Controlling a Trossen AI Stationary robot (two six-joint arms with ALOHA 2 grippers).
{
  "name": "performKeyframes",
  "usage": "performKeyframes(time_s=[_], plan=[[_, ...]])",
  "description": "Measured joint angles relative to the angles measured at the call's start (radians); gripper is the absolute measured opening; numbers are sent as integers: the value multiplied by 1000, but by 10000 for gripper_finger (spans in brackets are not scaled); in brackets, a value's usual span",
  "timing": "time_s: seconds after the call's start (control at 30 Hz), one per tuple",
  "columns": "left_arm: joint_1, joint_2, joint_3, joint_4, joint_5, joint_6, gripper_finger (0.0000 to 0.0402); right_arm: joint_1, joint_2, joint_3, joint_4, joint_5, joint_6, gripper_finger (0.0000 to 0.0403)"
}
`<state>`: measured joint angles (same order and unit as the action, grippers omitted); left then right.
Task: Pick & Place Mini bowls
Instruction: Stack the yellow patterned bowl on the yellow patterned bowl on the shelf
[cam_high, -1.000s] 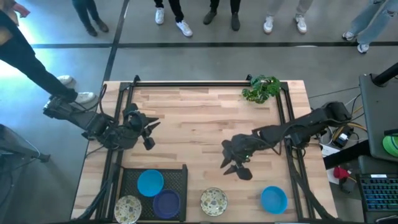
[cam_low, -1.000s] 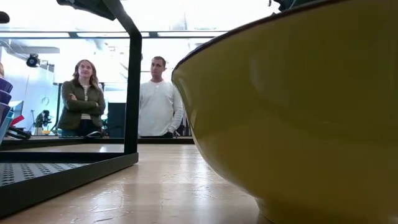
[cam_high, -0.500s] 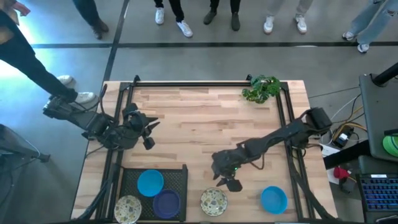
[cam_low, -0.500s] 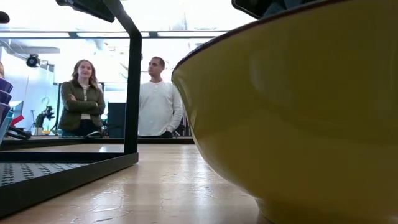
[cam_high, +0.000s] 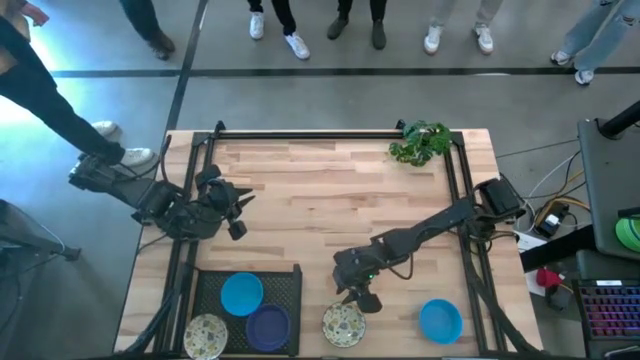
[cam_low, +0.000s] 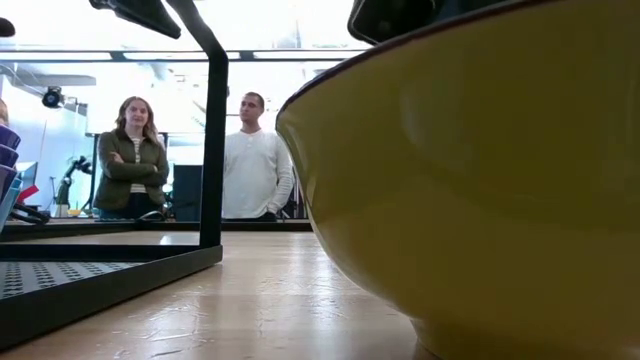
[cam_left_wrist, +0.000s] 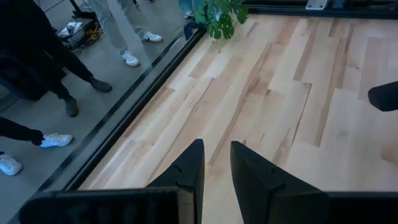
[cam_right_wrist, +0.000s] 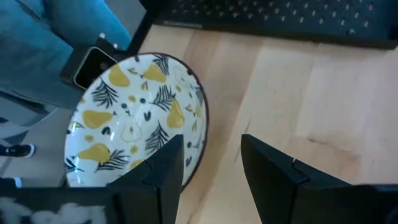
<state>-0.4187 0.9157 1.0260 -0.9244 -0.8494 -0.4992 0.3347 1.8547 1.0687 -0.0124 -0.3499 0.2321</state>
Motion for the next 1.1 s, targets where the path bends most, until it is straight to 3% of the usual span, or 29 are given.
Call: performKeyframes(time_s=[0.87,1.1], plan=[[1,0,0,-19,-1,7,71,32,104,48,-5,-20,57,154],[3,0,0,-19,-1,23,71,32,104,53,-6,-14,76,128]])
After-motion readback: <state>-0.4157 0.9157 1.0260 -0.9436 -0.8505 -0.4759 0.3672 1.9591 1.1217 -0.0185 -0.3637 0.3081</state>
